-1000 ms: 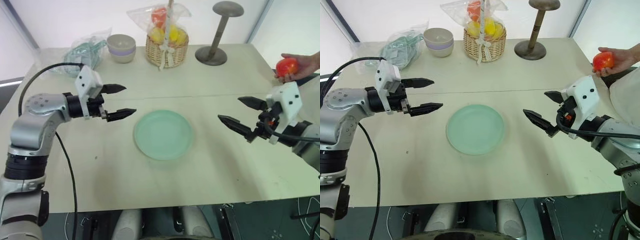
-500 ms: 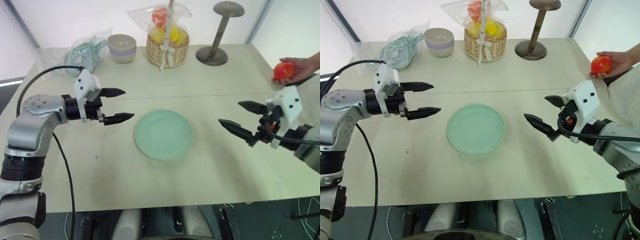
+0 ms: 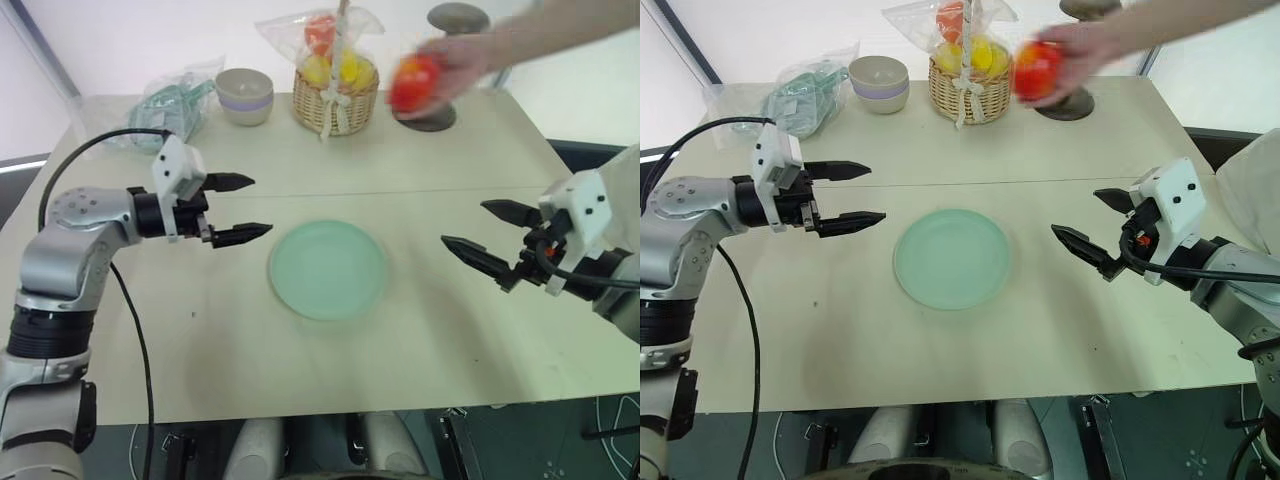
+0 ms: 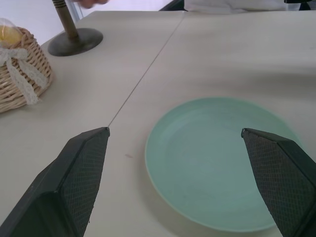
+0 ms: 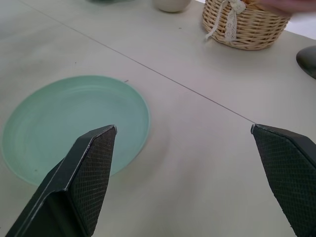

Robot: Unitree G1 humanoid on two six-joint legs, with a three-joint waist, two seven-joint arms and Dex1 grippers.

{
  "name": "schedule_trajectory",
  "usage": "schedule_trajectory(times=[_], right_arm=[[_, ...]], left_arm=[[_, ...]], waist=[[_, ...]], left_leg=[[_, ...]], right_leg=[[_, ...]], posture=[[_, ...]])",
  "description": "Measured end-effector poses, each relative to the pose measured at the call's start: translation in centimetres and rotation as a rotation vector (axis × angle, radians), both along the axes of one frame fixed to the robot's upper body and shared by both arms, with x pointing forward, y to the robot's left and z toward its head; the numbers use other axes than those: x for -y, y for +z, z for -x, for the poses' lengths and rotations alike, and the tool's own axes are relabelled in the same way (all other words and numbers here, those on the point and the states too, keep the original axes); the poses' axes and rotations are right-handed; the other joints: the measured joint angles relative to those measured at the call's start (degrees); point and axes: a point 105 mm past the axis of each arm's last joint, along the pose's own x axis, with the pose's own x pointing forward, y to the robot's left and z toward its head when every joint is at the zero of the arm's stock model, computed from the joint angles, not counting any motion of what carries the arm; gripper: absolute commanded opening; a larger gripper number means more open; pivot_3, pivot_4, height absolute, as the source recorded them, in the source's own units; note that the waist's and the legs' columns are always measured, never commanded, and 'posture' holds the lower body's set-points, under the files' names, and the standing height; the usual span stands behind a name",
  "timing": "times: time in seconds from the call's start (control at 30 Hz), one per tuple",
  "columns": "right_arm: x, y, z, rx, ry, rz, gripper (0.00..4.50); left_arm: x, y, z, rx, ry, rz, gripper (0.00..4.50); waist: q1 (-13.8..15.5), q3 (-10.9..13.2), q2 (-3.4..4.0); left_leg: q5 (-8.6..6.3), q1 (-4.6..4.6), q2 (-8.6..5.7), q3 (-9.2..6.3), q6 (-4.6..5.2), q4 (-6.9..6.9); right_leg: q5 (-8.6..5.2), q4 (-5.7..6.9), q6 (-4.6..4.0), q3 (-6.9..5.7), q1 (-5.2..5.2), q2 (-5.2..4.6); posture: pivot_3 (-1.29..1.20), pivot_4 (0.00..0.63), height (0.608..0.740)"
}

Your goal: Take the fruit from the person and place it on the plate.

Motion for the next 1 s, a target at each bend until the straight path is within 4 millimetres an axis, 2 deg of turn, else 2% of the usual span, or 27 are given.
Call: schedule_trajectory(times=[0.3,0.37,0.43,0.53,0.73,0.9,1.0], right_arm=[[0.0,0.3,0.0,0.018,-0.022,0.001,4.46],[0.0,0.2,0.0,0.018,-0.025,-0.003,4.46],[-0.2,0.3,0.1,0.021,-0.020,-0.003,4.46],[-0.2,0.3,0.1,0.022,-0.024,-0.003,4.46],[-0.3,0.4,0.0,0.027,-0.023,-0.005,4.46],[-0.3,0.5,0.0,0.033,-0.020,-0.005,4.46],[-0.3,0.5,0.0,0.033,-0.020,-0.006,4.46]], left_arm=[[0.4,0.5,-1.7,0.064,0.094,0.077,4.50],[0.7,2.1,-3.5,0.143,0.265,0.214,4.50],[0.9,2.4,-3.8,0.155,0.342,0.273,4.50],[1.7,1.9,-3.6,0.143,0.420,0.337,4.50],[1.0,1.6,-4.2,0.167,0.563,0.353,4.50],[0.5,2.7,-4.8,0.232,0.635,0.358,4.50],[0.4,2.5,-5.2,0.238,0.652,0.363,4.50]], waist=[[0.03,0.01,-0.02],[0.30,0.01,-0.05],[0.23,0.01,-0.05],[0.05,0.01,-0.05],[0.13,0.01,-0.05],[0.20,0.01,-0.05],[0.23,0.01,-0.05]], left_leg=[[0.00,-0.01,0.00,0.00,0.00,0.00],[0.00,-0.04,-0.01,-0.01,0.00,0.02],[0.00,-0.04,-0.01,-0.01,0.00,0.02],[0.00,-0.04,-0.01,-0.01,0.00,0.00],[0.01,0.00,-0.01,-0.01,-0.02,0.01],[0.01,0.00,-0.01,-0.01,-0.02,0.02],[0.01,-0.01,-0.02,-0.01,-0.02,0.01]], right_leg=[[0.00,-0.01,0.00,0.00,0.00,0.00],[0.01,-0.03,0.02,-0.01,0.00,-0.03],[0.01,-0.03,0.02,0.01,0.01,-0.04],[0.01,-0.02,0.02,0.01,0.00,-0.03],[0.01,0.04,0.02,0.01,0.01,0.02],[0.01,0.02,0.02,0.00,0.01,0.05],[0.01,0.02,0.02,0.00,0.01,0.04]], posture=[[0.00,0.150,0.740],[0.00,0.150,0.740],[0.00,0.150,0.740],[0.00,0.150,0.740],[0.00,0.150,0.740],[0.00,0.150,0.740],[0.00,0.150,0.740]])
